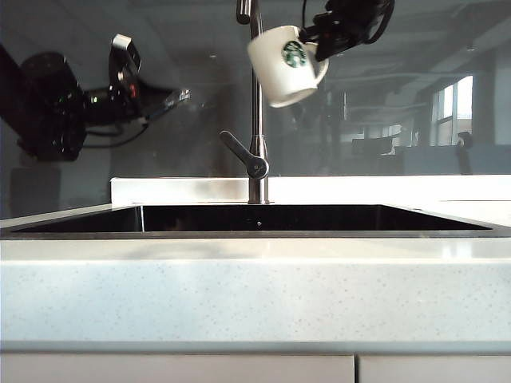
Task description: Pick up the mug next to the sink, go to the faucet to get some water, pour the water into the sink, and finally put the mug back to its place.
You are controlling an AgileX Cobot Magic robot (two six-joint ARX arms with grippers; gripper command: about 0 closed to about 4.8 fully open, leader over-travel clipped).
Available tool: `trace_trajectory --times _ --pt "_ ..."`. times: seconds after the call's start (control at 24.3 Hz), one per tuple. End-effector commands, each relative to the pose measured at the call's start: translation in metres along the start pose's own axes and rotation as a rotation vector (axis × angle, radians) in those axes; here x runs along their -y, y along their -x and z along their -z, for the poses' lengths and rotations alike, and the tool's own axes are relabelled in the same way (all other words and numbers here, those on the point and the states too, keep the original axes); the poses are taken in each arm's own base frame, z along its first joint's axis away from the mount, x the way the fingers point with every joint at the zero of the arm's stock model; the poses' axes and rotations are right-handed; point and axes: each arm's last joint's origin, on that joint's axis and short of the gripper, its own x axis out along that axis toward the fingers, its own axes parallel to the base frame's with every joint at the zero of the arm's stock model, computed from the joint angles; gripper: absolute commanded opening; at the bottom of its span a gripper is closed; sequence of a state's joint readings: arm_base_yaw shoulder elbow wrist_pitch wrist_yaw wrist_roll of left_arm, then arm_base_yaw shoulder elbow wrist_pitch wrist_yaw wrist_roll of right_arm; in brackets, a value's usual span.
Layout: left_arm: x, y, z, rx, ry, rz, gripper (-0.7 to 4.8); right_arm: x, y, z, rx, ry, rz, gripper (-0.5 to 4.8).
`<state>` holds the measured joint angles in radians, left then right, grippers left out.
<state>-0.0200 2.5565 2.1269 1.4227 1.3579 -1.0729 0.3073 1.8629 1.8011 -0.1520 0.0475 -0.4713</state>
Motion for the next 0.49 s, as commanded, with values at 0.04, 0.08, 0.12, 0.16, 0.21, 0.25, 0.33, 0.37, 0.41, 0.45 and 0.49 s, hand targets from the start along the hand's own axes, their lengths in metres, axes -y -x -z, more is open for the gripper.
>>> trace_trajectory --times 0.04,0.08,0.12,0.16,0.21,0.25,0.33,0.37,0.41,0.45,0.49 --pt "0.011 -0.001 -0.022 0.007 -0.071 0.011 -0.01 0.009 0.014 -0.014 0.014 0.148 0.078 -0.06" --pt "0.013 -0.002 -0.027 0.008 -0.08 0.013 -0.01 0.009 0.015 -0.014 0.004 0.166 0.079 -0.06" --pt "0.015 -0.002 -0.031 0.009 -0.083 0.014 -0.01 0.009 0.015 -0.014 -0.005 0.179 0.078 -0.06" --pt "0.017 -0.002 -0.036 0.006 -0.09 0.016 0.0 0.009 0.016 -0.014 -0.016 0.192 0.081 -0.06" --pt "0.019 -0.003 -0.04 0.003 -0.094 0.02 0.0 0.009 0.016 -0.013 -0.031 0.203 0.091 -0.06" --pt "0.024 -0.004 -0.048 -0.021 -0.094 0.034 0.0 0.008 0.017 -0.012 -0.052 0.228 0.1 -0.06" --pt "0.031 -0.005 -0.057 -0.065 -0.102 0.057 0.03 0.008 0.018 -0.012 -0.064 0.26 0.091 -0.06" --pt "0.034 -0.006 -0.061 -0.06 -0.105 0.056 0.03 0.008 0.018 -0.012 -0.068 0.28 0.089 -0.06" --pt "0.036 -0.006 -0.063 -0.058 -0.109 0.056 0.03 0.008 0.019 -0.012 -0.073 0.301 0.092 -0.06" --pt "0.038 -0.006 -0.066 -0.057 -0.119 0.056 0.03 0.009 0.02 -0.012 -0.084 0.328 0.097 -0.06" --pt "0.041 -0.005 -0.069 -0.057 -0.123 0.054 0.03 0.009 0.021 -0.013 -0.087 0.352 0.1 -0.06"
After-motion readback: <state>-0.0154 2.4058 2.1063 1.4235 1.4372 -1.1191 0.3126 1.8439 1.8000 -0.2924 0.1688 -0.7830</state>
